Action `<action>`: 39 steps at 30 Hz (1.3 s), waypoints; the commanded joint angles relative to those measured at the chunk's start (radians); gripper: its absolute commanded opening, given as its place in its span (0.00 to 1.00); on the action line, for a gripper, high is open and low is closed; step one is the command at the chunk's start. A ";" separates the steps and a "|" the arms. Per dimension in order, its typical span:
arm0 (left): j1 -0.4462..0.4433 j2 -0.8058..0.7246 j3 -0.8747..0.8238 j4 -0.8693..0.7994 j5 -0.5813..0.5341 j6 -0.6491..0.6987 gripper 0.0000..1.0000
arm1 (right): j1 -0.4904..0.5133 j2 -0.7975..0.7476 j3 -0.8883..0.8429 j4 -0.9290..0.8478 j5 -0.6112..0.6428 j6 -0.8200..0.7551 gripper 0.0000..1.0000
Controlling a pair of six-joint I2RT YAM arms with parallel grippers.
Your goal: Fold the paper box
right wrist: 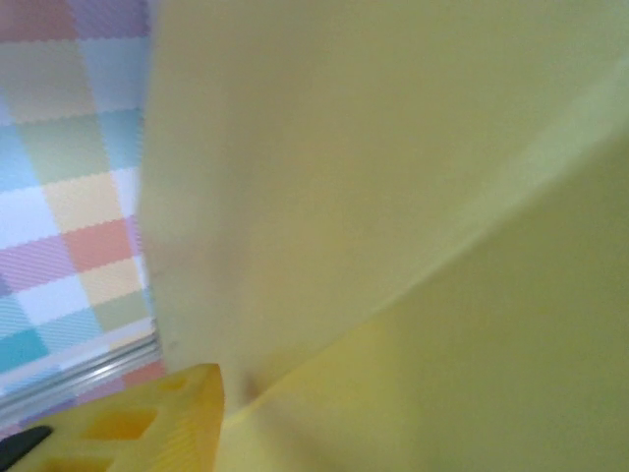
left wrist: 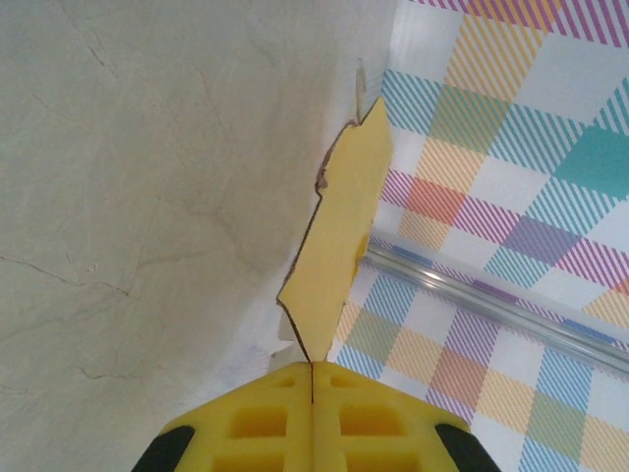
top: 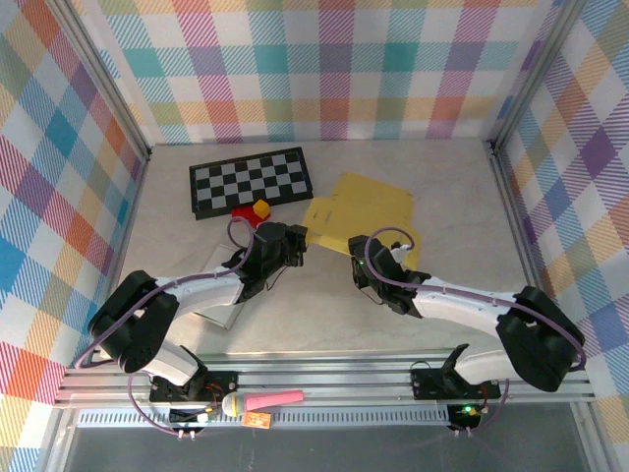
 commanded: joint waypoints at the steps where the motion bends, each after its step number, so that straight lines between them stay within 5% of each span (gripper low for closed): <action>1: -0.020 -0.010 0.010 -0.007 -0.010 -0.040 0.00 | -0.009 -0.045 0.006 0.016 0.028 -0.002 0.47; 6: -0.045 0.008 0.021 0.008 -0.019 -0.064 0.00 | -0.029 -0.066 0.016 -0.009 0.020 -0.007 0.35; 12: -0.059 -0.017 0.016 -0.019 -0.032 -0.072 0.00 | -0.078 -0.094 0.046 -0.076 -0.016 -0.036 0.09; 15: -0.060 -0.045 0.023 -0.044 -0.018 -0.060 0.29 | -0.104 -0.113 0.103 -0.157 -0.045 -0.085 0.00; 18: -0.056 -0.101 0.058 -0.152 0.028 0.015 0.47 | -0.148 -0.124 0.176 -0.247 -0.096 -0.143 0.00; 23: -0.027 -0.236 0.146 -0.411 0.091 0.243 0.61 | -0.256 -0.137 0.333 -0.422 -0.214 -0.272 0.00; 30: 0.040 -0.365 0.304 -0.839 0.099 0.569 0.65 | -0.370 -0.081 0.709 -0.903 -0.403 -0.397 0.00; 39: 0.125 -0.349 0.456 -1.047 0.194 0.869 0.62 | -0.404 0.044 1.121 -1.362 -0.526 -0.404 0.00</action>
